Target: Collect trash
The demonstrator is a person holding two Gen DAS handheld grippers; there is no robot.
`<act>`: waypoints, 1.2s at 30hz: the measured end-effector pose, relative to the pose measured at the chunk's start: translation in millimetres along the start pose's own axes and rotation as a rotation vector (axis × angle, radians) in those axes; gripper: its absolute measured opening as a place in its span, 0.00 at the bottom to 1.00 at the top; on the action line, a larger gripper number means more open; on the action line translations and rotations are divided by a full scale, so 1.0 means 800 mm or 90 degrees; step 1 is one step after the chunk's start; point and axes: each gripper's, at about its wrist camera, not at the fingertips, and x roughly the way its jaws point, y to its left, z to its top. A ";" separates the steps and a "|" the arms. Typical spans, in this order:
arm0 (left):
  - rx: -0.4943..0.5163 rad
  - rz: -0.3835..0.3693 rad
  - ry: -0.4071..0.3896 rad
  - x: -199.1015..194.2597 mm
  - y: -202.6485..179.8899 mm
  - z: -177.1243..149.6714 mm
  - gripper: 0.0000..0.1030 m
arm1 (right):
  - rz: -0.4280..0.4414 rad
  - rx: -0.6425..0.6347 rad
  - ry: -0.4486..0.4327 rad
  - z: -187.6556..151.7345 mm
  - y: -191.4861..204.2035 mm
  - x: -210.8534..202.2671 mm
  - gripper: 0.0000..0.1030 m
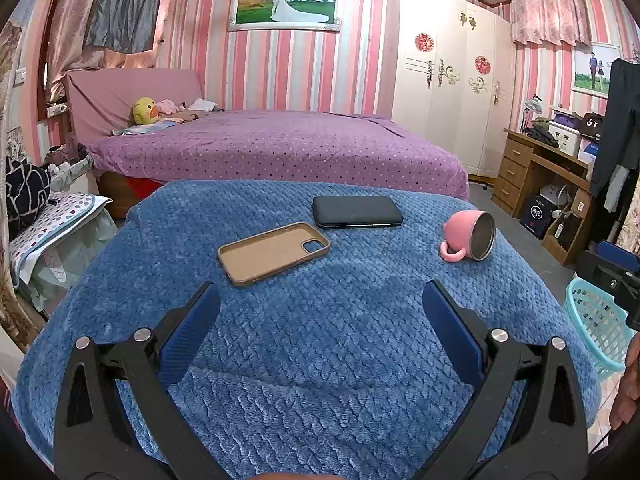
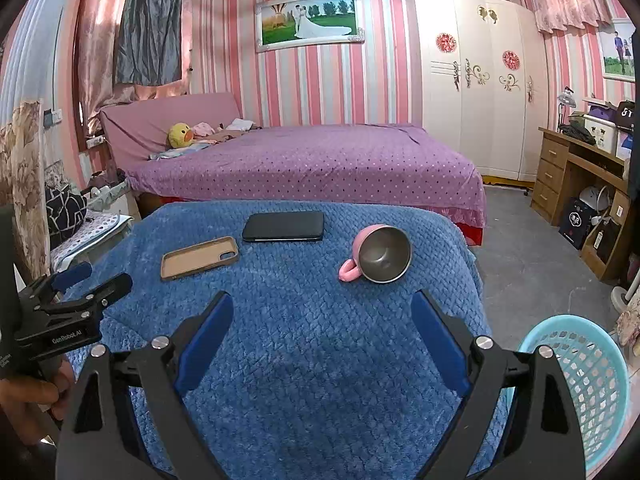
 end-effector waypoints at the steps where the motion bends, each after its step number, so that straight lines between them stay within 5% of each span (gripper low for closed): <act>1: -0.001 0.000 0.001 0.000 0.000 0.001 0.95 | 0.000 0.001 0.000 0.000 0.000 0.000 0.86; 36: 0.002 0.008 0.006 0.004 -0.001 0.000 0.95 | 0.000 0.003 0.000 0.000 0.000 -0.001 0.86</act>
